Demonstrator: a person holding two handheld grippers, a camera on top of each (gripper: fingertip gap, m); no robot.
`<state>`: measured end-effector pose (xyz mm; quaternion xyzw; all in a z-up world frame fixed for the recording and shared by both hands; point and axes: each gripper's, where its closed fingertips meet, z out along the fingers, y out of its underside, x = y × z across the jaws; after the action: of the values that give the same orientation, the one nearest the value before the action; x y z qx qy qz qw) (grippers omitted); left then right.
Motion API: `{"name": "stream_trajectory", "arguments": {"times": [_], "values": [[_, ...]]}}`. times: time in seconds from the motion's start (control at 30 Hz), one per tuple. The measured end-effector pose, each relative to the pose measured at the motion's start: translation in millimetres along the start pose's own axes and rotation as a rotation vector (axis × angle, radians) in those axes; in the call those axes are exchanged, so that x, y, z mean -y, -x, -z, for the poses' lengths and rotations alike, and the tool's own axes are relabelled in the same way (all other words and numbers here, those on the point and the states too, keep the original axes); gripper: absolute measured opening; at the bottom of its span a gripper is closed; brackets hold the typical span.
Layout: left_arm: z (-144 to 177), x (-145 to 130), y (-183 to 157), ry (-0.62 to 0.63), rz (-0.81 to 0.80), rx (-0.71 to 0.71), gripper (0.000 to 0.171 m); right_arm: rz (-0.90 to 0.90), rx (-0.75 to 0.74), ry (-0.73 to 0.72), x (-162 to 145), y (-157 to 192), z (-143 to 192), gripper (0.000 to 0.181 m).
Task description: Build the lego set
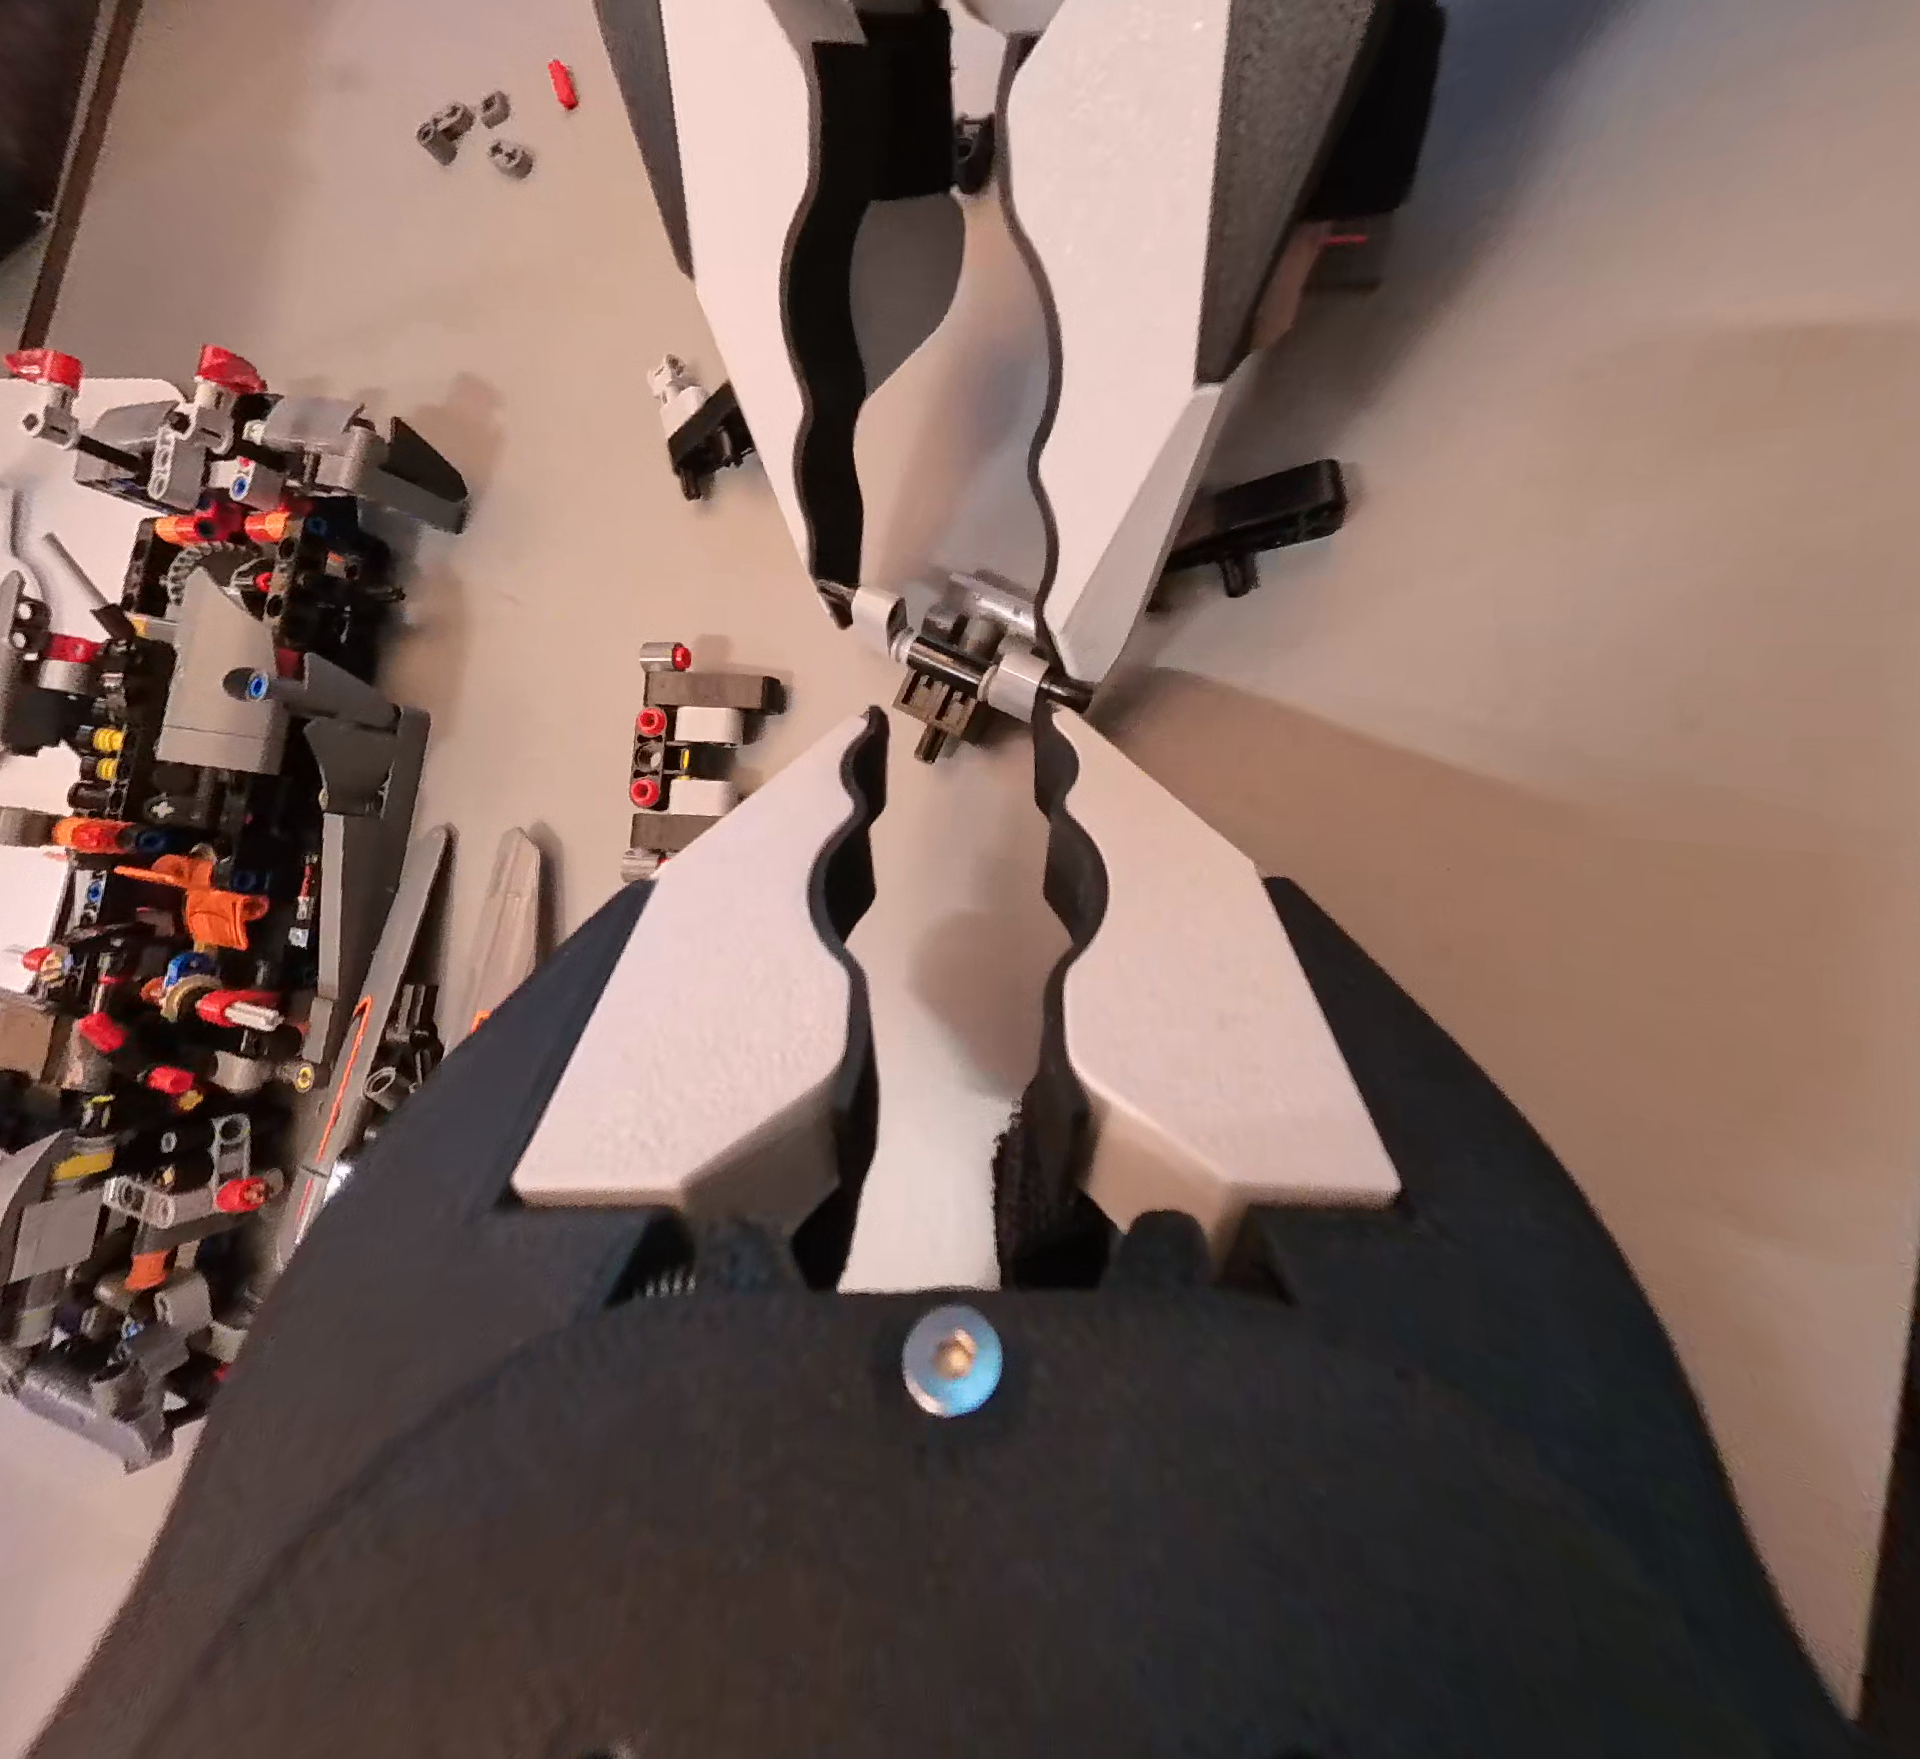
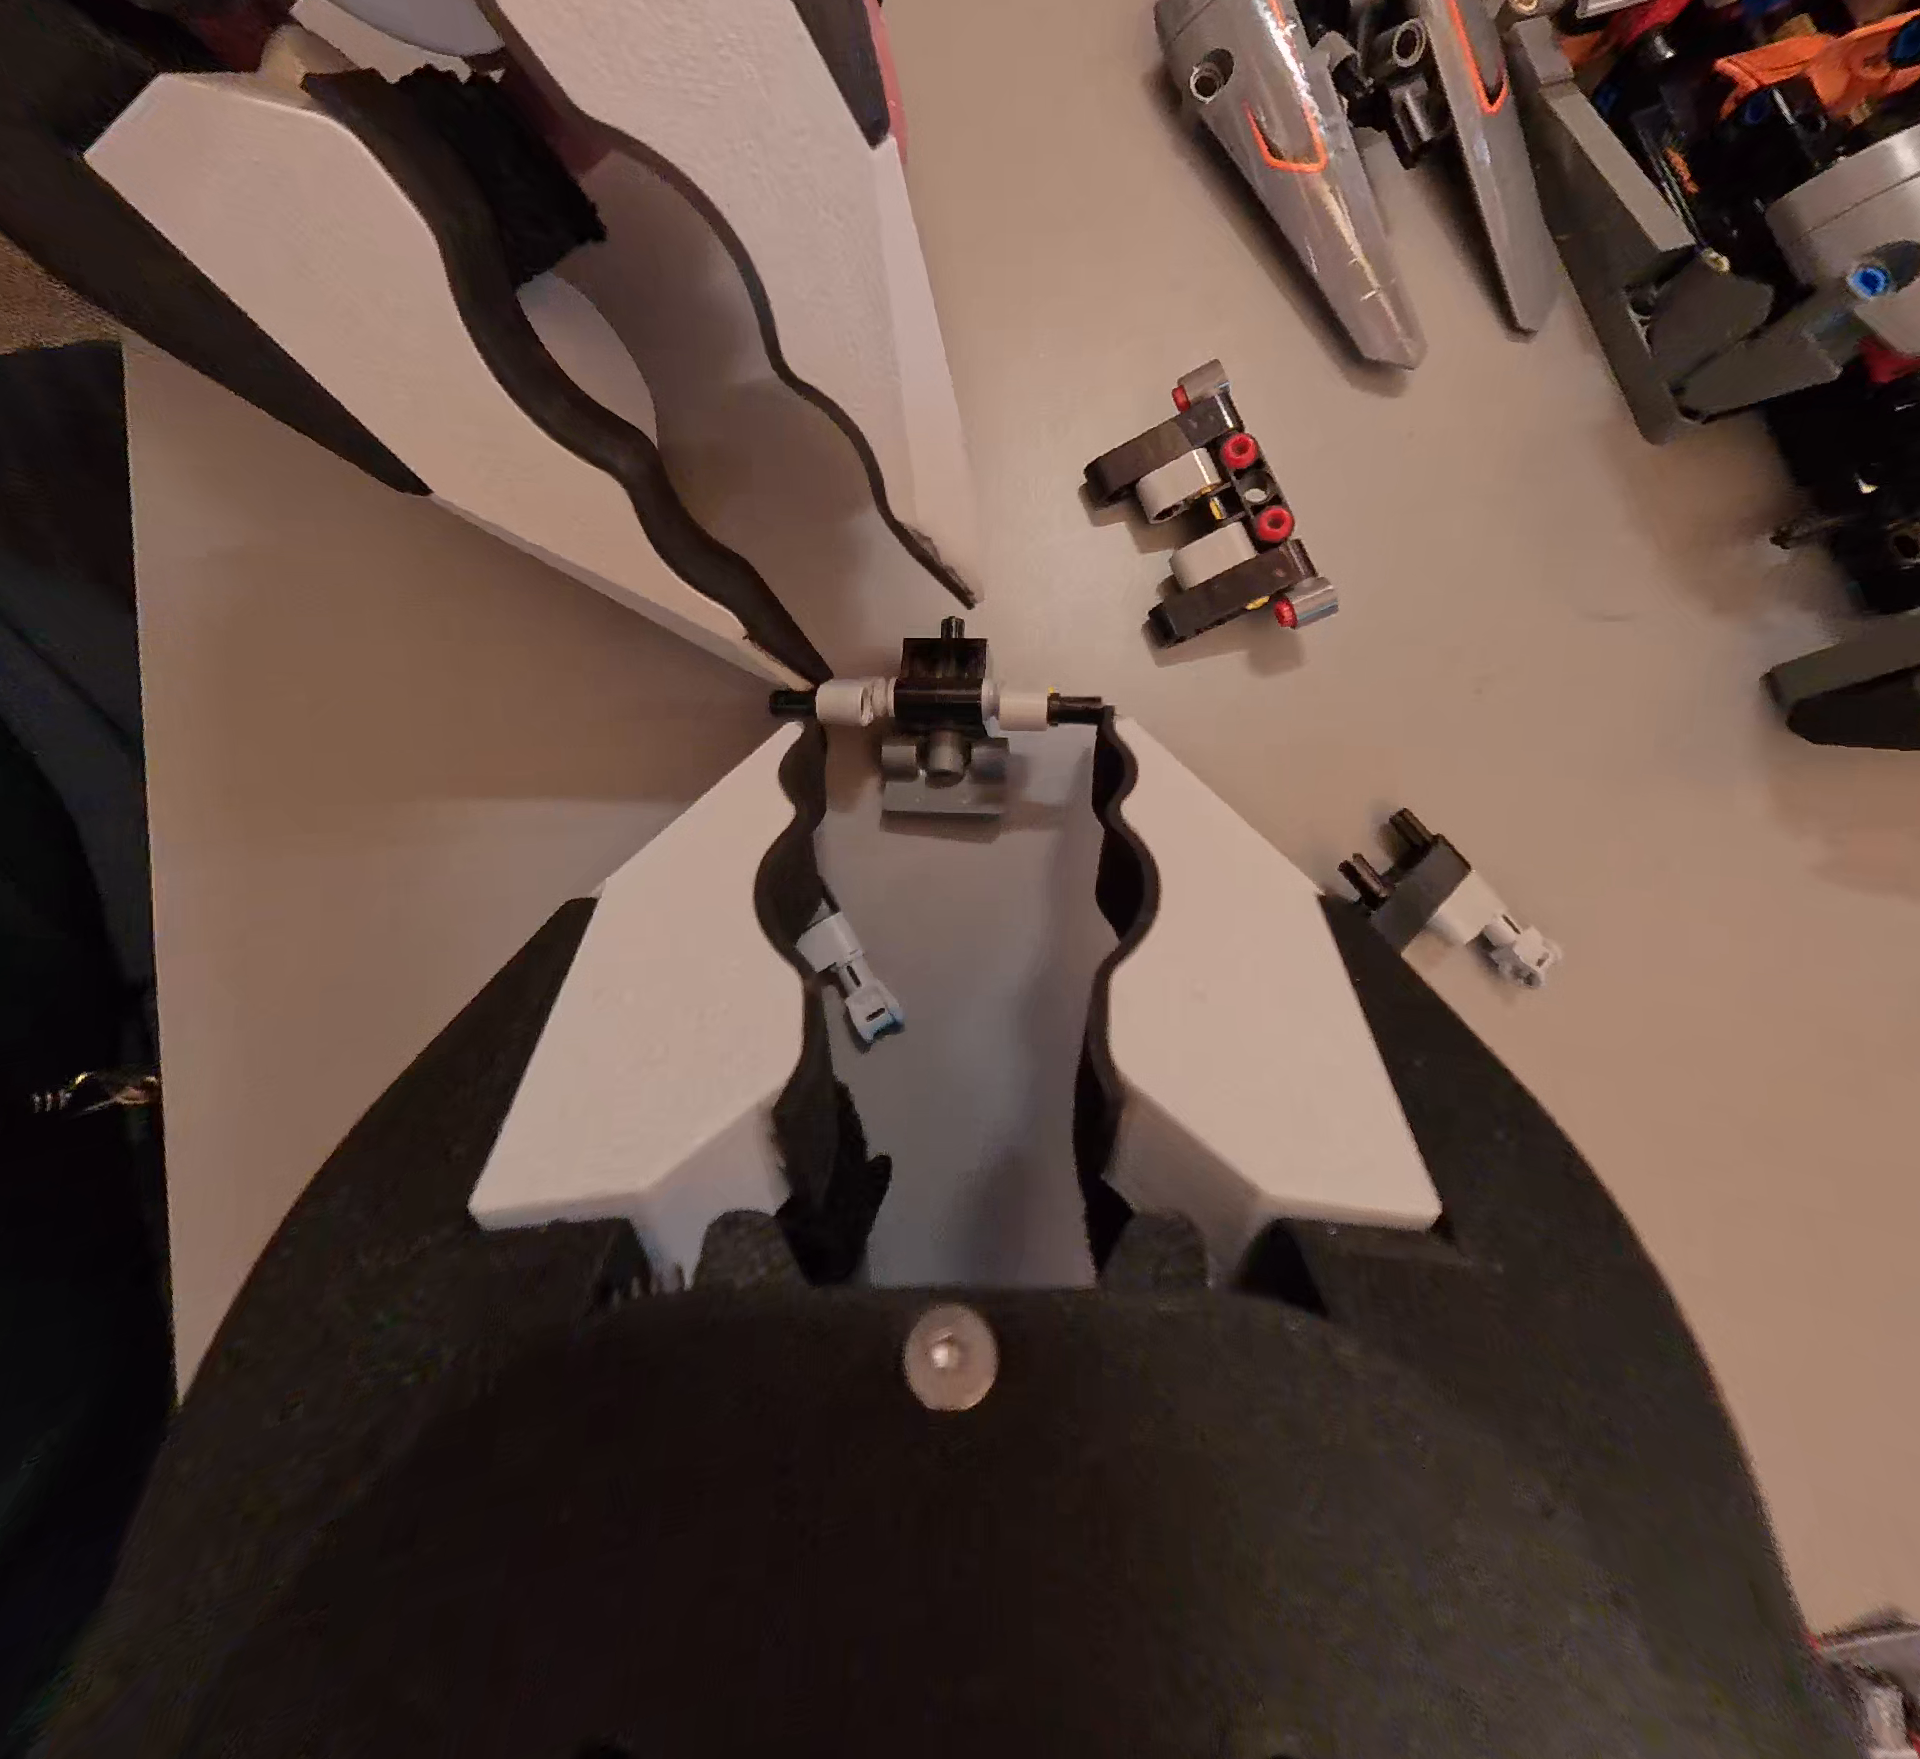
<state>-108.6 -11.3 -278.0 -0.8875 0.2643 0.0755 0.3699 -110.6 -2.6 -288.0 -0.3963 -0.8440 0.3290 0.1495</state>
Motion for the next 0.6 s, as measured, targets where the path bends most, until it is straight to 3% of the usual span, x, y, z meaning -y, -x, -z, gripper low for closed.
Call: {"name": "stream_trajectory", "arguments": {"times": [0.13, 0.2, 0.4, 0.6], "values": [[-2.1, -2.5, 2.5, -0.007, 0.016, 0.012, 0.023, -0.015, 0.047, -0.003, -0.5, 3.3, -0.7, 0.059], [-3.3, -3.0, 2.7, -0.006, 0.008, 0.012, 0.025, 0.005, 0.034, -0.026, 2.5, 2.4, 0.9, 0.043], [-0.6, -1.6, 9.6, -0.002, 0.007, 0.013, 0.029, -0.02, 0.029, -0.041, 2.6, 0.6, 6.4, 0.06], [7.0, 1.2, 2.2, -0.033, 0.029, 0.004, 0.029, -0.056, 0.026, -0.009, -9.8, -3.3, 8.1, 0.059]]}}
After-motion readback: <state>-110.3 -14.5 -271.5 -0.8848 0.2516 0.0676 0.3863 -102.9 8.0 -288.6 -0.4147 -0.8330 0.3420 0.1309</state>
